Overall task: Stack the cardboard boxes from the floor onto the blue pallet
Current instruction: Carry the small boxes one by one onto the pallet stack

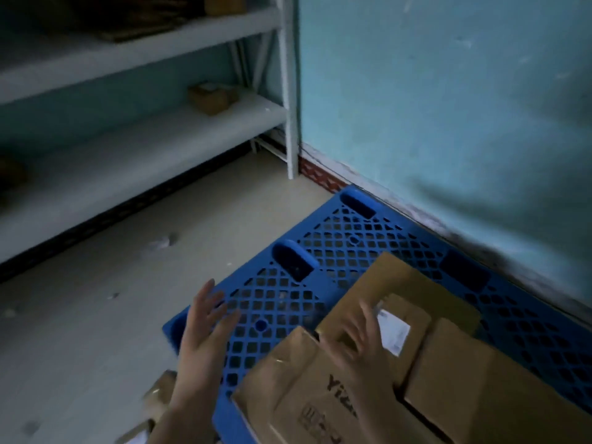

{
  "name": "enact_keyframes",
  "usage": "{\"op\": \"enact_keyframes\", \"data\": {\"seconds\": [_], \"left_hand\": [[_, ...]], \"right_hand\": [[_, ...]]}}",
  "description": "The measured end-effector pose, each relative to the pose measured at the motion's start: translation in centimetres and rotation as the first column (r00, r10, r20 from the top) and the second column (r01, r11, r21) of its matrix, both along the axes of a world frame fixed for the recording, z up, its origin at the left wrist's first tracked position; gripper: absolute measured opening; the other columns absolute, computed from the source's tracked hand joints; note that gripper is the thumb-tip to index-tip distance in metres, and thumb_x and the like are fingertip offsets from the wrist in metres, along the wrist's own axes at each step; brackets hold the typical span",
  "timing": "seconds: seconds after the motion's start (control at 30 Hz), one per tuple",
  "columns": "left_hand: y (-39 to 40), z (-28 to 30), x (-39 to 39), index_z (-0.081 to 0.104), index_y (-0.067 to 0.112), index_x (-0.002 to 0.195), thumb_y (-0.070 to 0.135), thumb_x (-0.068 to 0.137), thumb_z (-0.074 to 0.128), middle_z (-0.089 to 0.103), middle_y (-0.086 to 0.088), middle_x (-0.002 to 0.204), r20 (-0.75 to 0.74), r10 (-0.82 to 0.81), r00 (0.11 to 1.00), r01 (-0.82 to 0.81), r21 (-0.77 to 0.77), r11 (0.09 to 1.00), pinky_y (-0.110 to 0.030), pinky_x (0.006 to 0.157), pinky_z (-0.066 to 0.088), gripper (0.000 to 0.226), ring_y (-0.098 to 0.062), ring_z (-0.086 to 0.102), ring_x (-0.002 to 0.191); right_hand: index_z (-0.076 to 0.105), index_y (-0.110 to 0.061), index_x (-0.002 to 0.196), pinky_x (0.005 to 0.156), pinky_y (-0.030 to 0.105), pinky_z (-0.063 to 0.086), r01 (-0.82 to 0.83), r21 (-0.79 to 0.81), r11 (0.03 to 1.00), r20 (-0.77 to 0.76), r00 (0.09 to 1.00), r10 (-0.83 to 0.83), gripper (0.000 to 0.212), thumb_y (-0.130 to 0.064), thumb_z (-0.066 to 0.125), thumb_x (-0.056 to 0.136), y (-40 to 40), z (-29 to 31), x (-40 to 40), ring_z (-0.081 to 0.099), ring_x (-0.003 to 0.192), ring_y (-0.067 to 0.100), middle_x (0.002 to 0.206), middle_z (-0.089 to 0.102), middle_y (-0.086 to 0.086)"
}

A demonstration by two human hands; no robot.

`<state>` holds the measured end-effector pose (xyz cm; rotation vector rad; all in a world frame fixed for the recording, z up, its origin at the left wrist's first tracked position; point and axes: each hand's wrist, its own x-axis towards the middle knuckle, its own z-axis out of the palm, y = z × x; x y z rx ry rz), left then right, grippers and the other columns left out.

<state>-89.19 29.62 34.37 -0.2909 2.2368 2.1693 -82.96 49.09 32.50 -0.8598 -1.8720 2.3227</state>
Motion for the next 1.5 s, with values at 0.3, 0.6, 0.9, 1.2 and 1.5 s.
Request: {"op": "enact_keyframes", "data": {"seconds": [0.3,0.6,0.9,1.2,1.5], "left_hand": [[-16.9,4.9,16.2,0.047,0.031,0.126,0.007,0.088,0.054,0.053,-0.005,0.129,0.113,0.357,0.927,-0.355,-0.042,0.934,-0.038,0.093,0.036,0.046,-0.028,0.049,0.122],[-28.2,0.2,28.3,0.045,0.031,0.129,0.007,0.087,0.057,0.052,-0.001,0.126,0.19,0.402,0.896,-0.395,-0.073,0.916,-0.035,0.089,0.039,0.05,-0.022,0.05,0.117],[-38.6,-9.0,41.8,0.05,0.031,0.125,0.007,0.086,0.059,0.054,0.0,0.119,0.343,0.607,0.717,-0.599,-0.142,0.788,-0.028,0.08,0.041,0.047,-0.016,0.056,0.103],[-37.8,-27.3,52.9,0.047,0.012,0.131,0.003,0.08,0.065,0.055,-0.009,0.121,0.561,0.689,0.459,-0.668,-0.293,0.684,-0.023,0.076,0.042,0.054,-0.02,0.054,0.097],[-36.0,-43.7,57.6,0.015,0.014,0.148,0.018,0.077,0.07,0.042,-0.013,0.142,0.84,0.494,0.224,-0.703,-0.212,0.679,-0.048,0.1,0.035,0.09,-0.033,0.044,0.123]], "right_hand": [[0.032,-0.055,0.122,0.096,0.024,0.039,-0.426,0.104,0.899,-0.161,0.885,0.437,0.074,-0.049,0.077,0.063,-13.8,5.3,8.4,0.038,0.125,-0.004,0.133,0.039,-0.028],[0.038,-0.048,0.119,0.105,0.044,0.038,-0.546,0.181,0.818,-0.069,0.822,0.565,0.073,-0.031,0.079,0.062,-28.0,0.1,17.4,0.042,0.121,-0.001,0.127,0.044,-0.02],[0.02,-0.043,0.14,0.111,0.033,0.026,-0.849,0.278,0.45,0.178,0.506,0.844,0.091,-0.035,0.078,0.07,-38.8,-9.4,26.3,0.025,0.137,0.006,0.151,0.025,-0.013],[0.0,-0.03,0.148,0.115,0.033,0.017,-0.882,0.441,-0.163,0.529,0.11,0.841,0.117,-0.043,0.08,0.063,-42.0,-26.8,33.2,0.005,0.144,0.019,0.158,-0.001,0.001],[-0.022,-0.024,0.144,0.106,0.049,0.032,-0.478,0.463,-0.746,0.829,-0.065,0.556,0.12,-0.016,0.073,0.071,-43.4,-42.8,38.0,-0.024,0.14,0.034,0.155,-0.024,0.01]]}}
